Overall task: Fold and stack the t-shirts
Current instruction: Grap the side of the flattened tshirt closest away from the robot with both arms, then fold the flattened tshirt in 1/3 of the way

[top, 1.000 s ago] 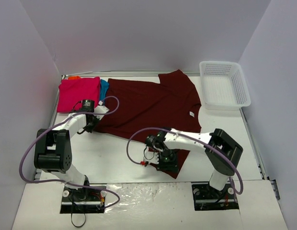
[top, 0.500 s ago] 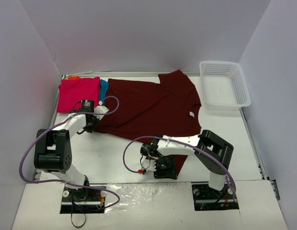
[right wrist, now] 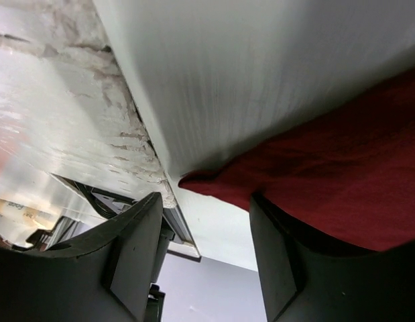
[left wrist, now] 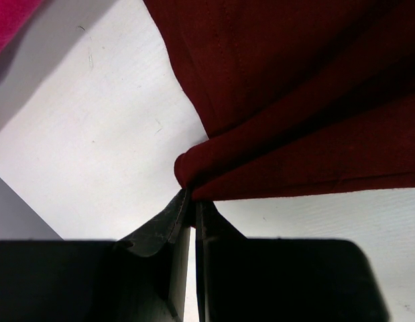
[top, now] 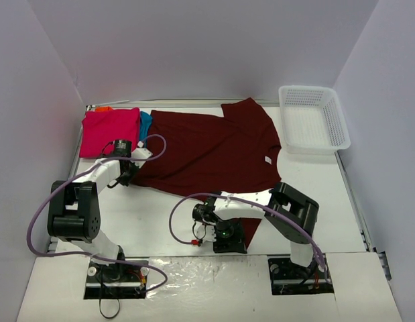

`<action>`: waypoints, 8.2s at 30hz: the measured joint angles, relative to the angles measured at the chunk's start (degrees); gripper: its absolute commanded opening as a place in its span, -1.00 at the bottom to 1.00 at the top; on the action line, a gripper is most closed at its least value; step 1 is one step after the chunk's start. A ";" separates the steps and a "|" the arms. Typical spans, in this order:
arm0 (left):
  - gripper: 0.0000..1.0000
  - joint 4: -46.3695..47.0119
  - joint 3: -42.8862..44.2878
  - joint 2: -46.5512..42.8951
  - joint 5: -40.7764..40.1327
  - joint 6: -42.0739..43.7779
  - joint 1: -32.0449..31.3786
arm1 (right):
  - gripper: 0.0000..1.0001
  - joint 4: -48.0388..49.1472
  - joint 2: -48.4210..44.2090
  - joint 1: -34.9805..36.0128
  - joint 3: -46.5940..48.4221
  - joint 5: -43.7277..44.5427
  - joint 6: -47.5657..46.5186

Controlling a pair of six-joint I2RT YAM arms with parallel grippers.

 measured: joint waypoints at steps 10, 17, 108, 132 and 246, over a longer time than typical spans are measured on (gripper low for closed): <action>-0.95 0.20 -1.16 -0.66 0.02 0.07 0.00 | 0.01 -1.86 4.35 2.01 3.19 4.37 7.78; -0.95 0.09 -1.90 -2.56 0.66 0.09 0.00 | -0.09 -2.21 6.08 2.43 4.11 7.56 11.98; -0.95 -9.38 11.61 -0.42 9.40 3.10 -5.57 | -1.00 -13.14 12.52 -48.02 50.12 14.27 -10.58; -0.95 -5.33 16.52 9.92 -0.59 -2.10 -5.88 | -1.00 -13.31 25.18 -48.30 66.25 15.91 -10.54; -0.95 -0.90 4.72 8.39 -1.29 10.69 -7.69 | -0.05 2.67 7.76 -63.47 17.14 1.57 -10.16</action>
